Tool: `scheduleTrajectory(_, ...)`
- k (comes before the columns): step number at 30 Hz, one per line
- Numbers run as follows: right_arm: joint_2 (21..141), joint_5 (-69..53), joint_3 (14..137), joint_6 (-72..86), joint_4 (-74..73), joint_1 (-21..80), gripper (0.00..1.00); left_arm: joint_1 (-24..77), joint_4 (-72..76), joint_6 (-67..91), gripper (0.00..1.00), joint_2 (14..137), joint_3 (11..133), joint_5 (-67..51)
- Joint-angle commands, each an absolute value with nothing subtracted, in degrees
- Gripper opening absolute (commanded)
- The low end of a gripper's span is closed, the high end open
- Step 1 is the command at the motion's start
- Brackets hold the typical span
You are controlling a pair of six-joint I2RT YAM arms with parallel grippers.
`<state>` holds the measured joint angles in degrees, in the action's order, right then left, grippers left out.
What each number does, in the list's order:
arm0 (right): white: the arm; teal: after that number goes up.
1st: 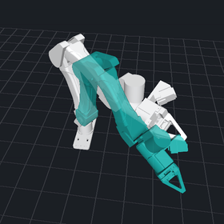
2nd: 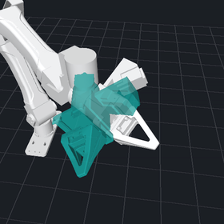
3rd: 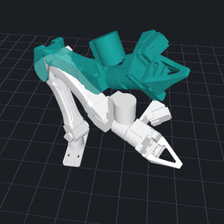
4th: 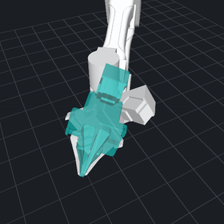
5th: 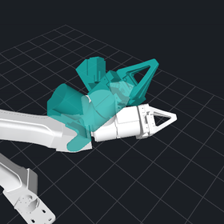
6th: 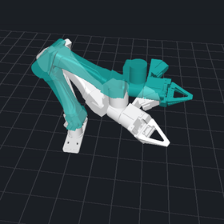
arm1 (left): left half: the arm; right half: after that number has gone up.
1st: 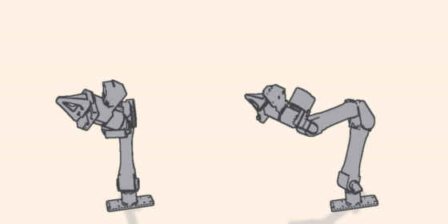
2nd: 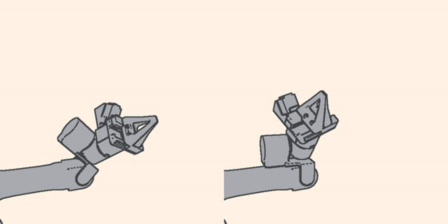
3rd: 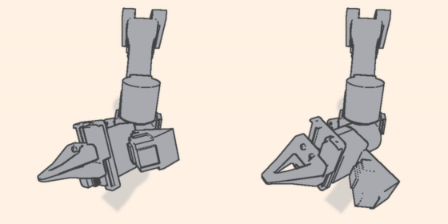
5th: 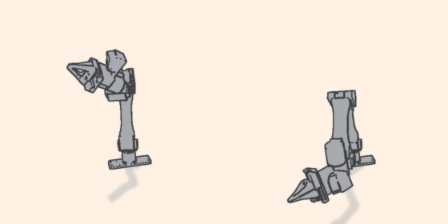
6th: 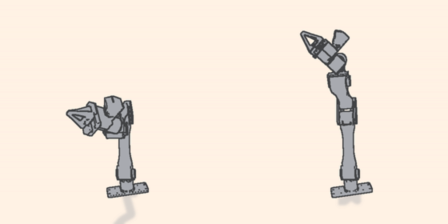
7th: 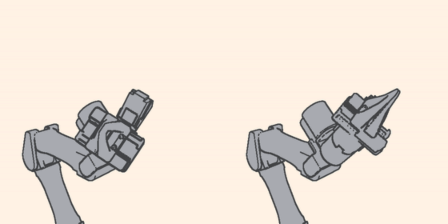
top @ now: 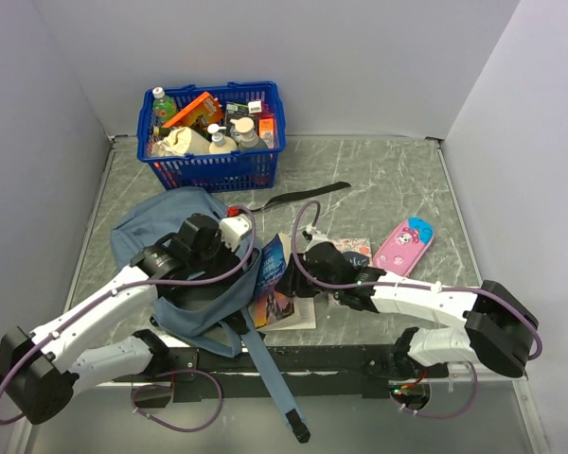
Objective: Pack the student bag
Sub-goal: Pick up the book from the center of the board, then place the book in the student bag.
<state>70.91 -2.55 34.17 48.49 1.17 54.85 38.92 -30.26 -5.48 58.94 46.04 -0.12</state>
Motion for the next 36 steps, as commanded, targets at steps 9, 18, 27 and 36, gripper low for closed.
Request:
scheduleTrajectory(9, 56.1, -6.2, 49.7, 43.4, -10.3, 49.0, 0.01, 39.2, -27.2, -9.9, 0.01, 49.1, 54.0, 6.2)
scheduleTrajectory(18, 48.0, -5.8, 57.1, 47.5, -12.4, 48.5, 0.00, 39.3, -26.4, -10.3, 0.01, 41.2, 52.2, 10.1)
scheduleTrajectory(27, 44.5, -9.6, 48.1, 58.9, -4.7, 53.6, 0.00, 39.3, -25.5, -5.6, 0.01, 42.4, 50.1, 10.7)
scheduleTrajectory(36, 42.8, -7.6, 35.3, 70.6, -0.2, 61.7, 0.00, 39.2, -21.3, -2.7, 0.01, 44.1, 50.3, 18.7)
